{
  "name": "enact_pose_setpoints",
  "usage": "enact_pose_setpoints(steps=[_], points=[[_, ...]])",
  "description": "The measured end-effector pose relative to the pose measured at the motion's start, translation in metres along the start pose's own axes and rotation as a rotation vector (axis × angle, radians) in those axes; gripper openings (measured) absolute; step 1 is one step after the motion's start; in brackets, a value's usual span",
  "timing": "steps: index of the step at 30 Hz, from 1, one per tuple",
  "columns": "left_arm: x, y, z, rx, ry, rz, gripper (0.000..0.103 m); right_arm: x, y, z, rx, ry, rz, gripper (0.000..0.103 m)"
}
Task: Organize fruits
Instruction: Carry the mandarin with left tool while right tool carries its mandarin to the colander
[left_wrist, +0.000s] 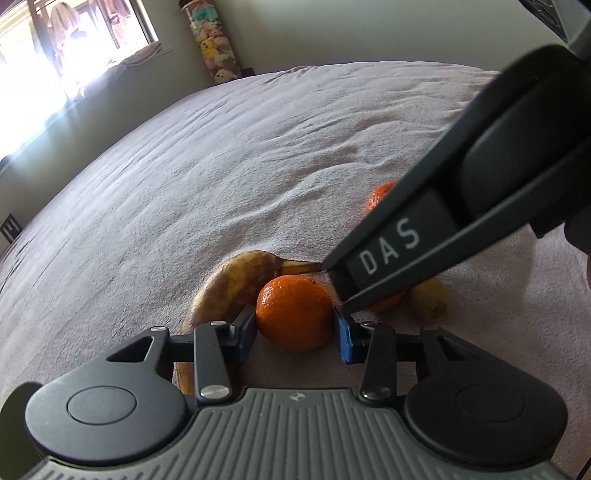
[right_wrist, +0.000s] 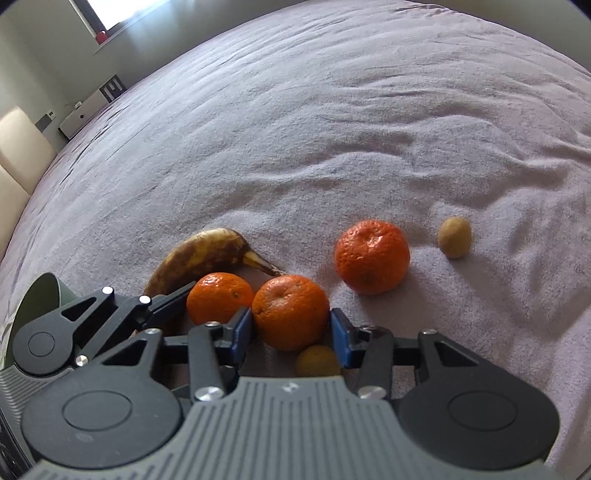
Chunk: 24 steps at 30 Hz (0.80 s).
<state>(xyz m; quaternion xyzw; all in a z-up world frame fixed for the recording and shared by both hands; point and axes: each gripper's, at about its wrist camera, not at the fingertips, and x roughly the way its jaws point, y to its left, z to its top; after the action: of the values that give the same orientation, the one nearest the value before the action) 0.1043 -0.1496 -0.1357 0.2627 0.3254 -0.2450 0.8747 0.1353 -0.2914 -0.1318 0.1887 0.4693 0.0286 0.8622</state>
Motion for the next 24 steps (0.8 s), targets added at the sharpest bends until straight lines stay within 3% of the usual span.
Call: enact_pose_setpoints(steps=[11,24], points=[[-0.030,0.028,0.015,-0.150,-0.002,0.033,0.048,-0.029,0.017,0.007,-0.033,-0.083,0.008,0.043],[-0.096,0.055,0.019,-0.315,-0.041,0.111,0.048,-0.067,0.047,0.011,-0.069,-0.167,0.076,0.043]])
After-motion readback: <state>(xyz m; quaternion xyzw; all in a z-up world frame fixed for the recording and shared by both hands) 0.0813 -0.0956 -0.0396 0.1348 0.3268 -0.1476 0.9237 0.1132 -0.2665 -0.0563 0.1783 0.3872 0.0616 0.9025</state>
